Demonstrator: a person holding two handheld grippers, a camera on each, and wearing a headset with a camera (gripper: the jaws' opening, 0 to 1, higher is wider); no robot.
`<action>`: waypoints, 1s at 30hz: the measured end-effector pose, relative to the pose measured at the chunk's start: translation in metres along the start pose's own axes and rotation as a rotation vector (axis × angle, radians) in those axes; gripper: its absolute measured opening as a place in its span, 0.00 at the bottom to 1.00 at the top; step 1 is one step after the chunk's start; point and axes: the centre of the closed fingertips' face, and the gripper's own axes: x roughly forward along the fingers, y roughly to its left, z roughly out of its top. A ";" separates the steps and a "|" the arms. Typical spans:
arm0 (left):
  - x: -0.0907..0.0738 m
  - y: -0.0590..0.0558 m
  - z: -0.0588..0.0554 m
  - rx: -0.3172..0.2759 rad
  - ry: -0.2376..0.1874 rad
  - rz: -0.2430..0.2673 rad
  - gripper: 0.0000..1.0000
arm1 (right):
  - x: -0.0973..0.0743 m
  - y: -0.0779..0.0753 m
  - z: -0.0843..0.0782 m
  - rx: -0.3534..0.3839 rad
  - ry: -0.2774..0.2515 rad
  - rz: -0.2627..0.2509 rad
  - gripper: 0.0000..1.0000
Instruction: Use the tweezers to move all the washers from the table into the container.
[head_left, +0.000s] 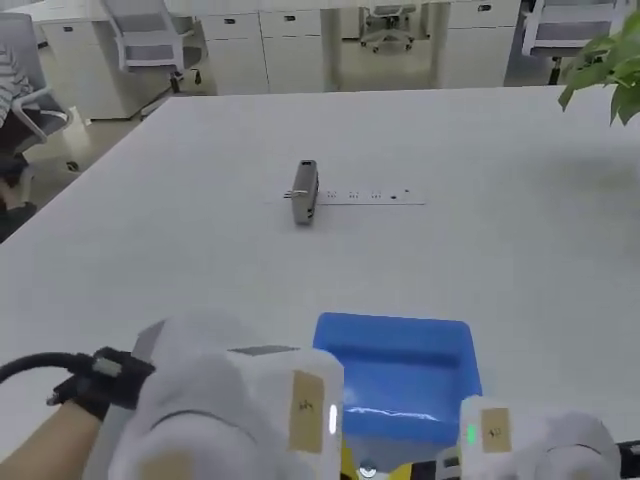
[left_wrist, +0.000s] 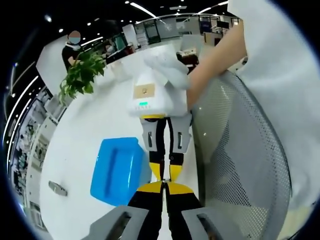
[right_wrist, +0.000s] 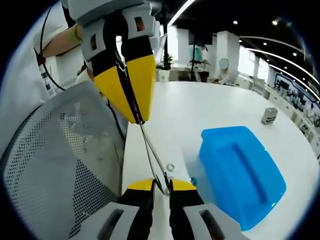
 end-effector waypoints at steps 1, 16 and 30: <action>0.000 0.000 0.000 0.001 0.000 -0.003 0.00 | 0.000 0.000 0.000 0.000 -0.001 0.001 0.07; 0.006 0.010 0.007 -0.042 -0.002 -0.072 0.00 | -0.002 -0.002 0.012 0.034 -0.026 0.013 0.12; 0.008 0.025 0.006 -0.171 -0.050 -0.046 0.06 | 0.000 -0.009 0.021 0.053 -0.049 0.028 0.03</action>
